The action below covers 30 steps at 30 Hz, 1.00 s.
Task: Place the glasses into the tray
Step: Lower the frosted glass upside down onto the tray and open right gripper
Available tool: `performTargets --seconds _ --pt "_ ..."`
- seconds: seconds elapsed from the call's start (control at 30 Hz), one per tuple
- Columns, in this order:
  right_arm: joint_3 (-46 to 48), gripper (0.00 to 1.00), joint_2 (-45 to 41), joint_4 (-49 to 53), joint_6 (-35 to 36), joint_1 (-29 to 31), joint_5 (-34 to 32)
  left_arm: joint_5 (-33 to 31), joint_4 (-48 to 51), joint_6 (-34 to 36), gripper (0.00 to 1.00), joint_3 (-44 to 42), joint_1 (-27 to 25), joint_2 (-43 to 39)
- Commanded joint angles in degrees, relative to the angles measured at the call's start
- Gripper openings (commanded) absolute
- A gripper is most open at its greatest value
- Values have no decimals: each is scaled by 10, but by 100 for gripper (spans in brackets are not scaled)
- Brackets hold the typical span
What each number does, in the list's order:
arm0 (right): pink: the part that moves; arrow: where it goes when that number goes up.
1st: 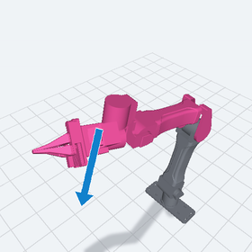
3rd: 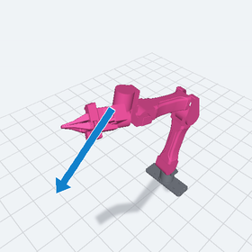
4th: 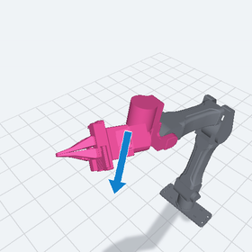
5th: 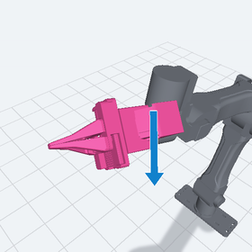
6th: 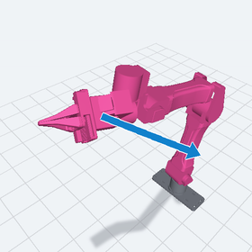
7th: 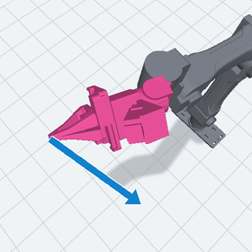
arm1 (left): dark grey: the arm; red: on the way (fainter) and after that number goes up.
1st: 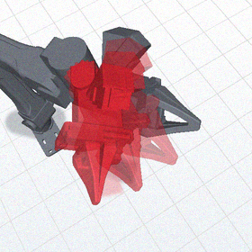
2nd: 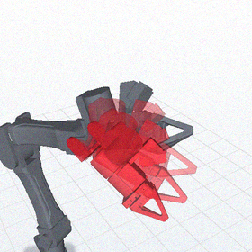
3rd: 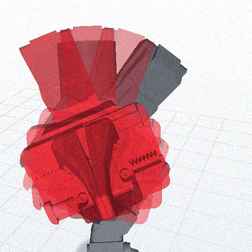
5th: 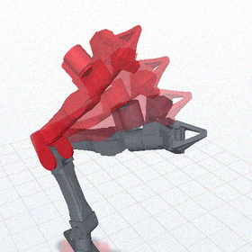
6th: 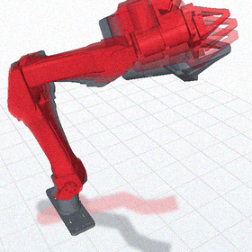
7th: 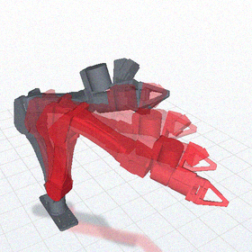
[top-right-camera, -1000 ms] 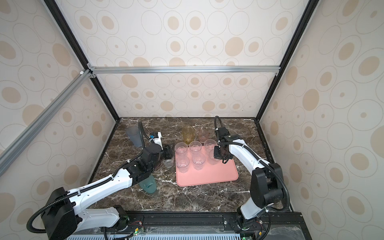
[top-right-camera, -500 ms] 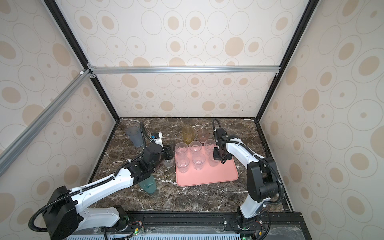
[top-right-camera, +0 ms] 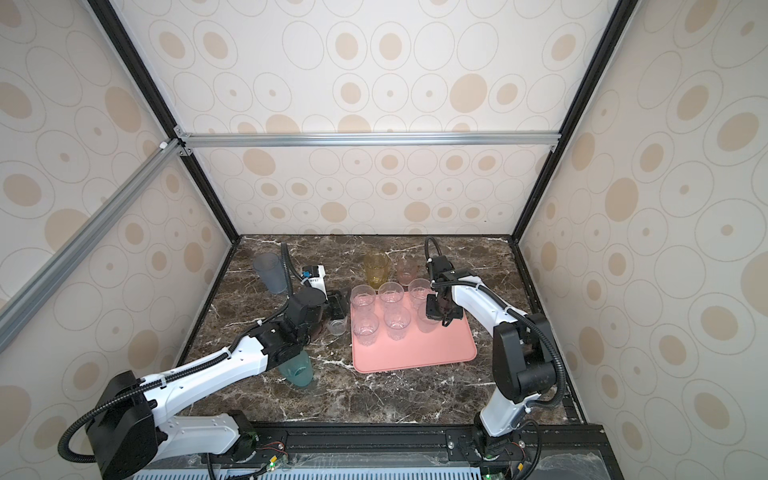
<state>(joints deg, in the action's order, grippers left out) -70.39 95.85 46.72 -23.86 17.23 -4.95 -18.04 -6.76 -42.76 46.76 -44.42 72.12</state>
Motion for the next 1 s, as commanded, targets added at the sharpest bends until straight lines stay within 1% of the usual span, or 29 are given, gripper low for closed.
performTargets --seconds 0.0,0.13,0.27,0.37,0.47,0.57,0.67,0.77,0.83,0.97 --pt "-16 20 2 14 1 -2 -2 -6 -6 3 53 -2 -4 0" --pt "-30 30 -13 29 1 -2 9 -8 -6 6 54 -4 -4 -3" --pt "-53 34 -35 49 -1 -2 18 -22 6 23 54 -2 -4 -11" --pt "-75 34 -55 61 -5 -2 22 -37 31 58 55 8 -4 -18" --pt "-92 35 -78 60 -20 -2 35 -37 73 119 56 27 -2 -21" --pt "-88 35 -104 29 -47 -2 69 11 142 192 56 53 12 -10" --pt "-76 35 -119 0 -71 -2 92 72 233 237 54 80 41 7" --pt "-70 35 -118 -9 -82 0 95 129 301 264 50 87 75 12" --pt "-63 34 -116 -14 -86 4 97 152 319 271 49 82 95 5" --pt "-54 34 -108 -21 -90 16 98 210 316 273 47 67 140 -6"
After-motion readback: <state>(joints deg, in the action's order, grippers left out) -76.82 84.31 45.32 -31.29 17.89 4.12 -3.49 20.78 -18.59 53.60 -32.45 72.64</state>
